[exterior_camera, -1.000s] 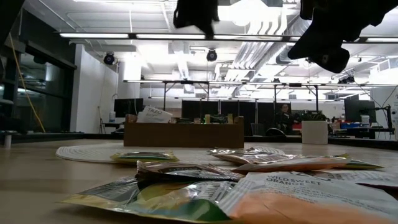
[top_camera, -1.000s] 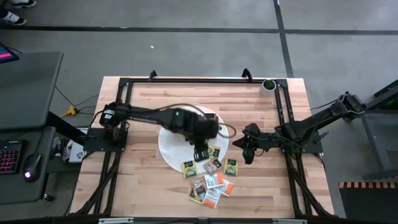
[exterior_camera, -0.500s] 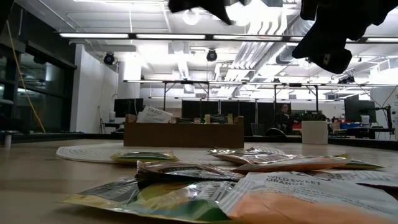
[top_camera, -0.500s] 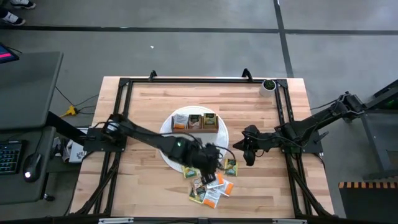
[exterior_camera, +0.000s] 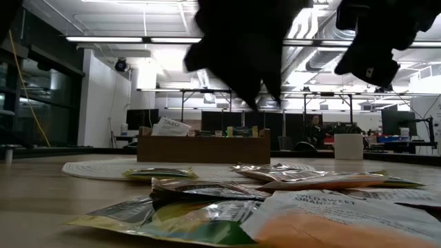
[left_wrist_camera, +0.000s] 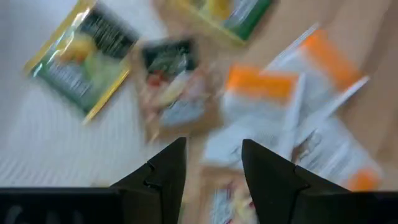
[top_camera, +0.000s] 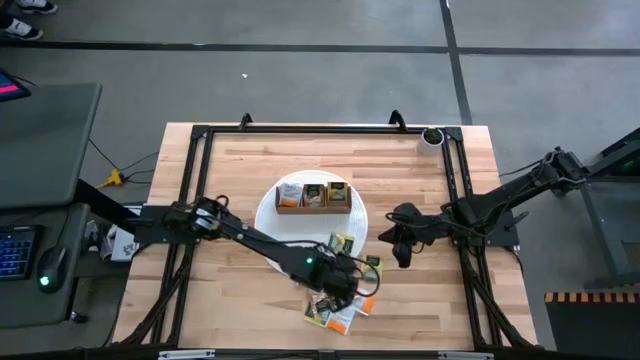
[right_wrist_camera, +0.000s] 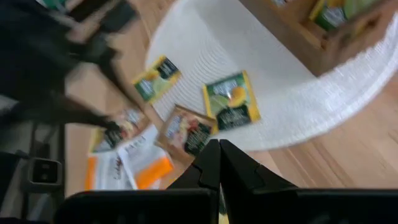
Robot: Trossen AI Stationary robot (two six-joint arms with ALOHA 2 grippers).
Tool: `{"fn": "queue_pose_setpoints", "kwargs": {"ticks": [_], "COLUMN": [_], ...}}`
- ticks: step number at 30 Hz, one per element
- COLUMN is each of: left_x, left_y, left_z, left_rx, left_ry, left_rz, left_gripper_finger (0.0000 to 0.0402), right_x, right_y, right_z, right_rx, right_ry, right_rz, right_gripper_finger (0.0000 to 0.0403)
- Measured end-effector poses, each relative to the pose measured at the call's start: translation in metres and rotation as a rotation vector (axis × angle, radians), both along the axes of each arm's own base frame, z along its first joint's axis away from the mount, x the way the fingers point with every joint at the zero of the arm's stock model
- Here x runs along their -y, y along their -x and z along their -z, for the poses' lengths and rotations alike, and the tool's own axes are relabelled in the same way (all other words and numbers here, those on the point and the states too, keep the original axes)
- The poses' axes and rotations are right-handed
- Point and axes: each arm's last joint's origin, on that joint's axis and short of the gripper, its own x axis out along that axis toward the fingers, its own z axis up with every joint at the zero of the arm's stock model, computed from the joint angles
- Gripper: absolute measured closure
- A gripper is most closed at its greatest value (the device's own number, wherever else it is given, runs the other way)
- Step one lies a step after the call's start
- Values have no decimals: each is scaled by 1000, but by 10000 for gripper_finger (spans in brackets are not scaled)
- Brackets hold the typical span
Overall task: Pick & Place Tea
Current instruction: Put the brown tea bag into the middle section of the wooden organizer
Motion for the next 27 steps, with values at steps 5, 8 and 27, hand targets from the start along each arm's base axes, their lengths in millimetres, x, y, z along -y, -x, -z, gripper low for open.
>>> {"fn": "queue_pose_setpoints", "kwargs": {"ticks": [5,8,27], "left_x": [1,-9,-34], "left_y": [9,16,79], "left_z": [14,15,25], "left_rx": [22,71,633], "left_ry": [46,74,245], "left_rz": [47,32,-161], "left_gripper_finger": [248,248,248], "right_x": [-5,-9,-19], "right_y": [9,15,25], "right_z": [1,-1,-2], "right_rx": [-43,-45,-18], "right_ry": [2,-1,41], "right_rz": [-20,-23,22], "right_gripper_finger": [403,403,403]}}
